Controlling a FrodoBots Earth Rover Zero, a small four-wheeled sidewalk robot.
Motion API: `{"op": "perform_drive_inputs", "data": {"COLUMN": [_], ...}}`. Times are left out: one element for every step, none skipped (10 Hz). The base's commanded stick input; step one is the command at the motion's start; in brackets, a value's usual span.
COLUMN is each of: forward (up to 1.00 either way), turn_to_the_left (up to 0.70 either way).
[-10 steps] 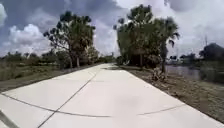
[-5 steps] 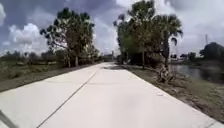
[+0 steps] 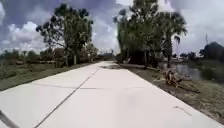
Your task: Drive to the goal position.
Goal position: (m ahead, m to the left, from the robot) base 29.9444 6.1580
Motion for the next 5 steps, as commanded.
{"op": "perform_drive_inputs", "data": {"forward": [0.85, 0.85, 0.85, 0.85, 0.85], "turn_to_the_left": [0.0, 0.0, 0.0, 0.0, 0.0]}}
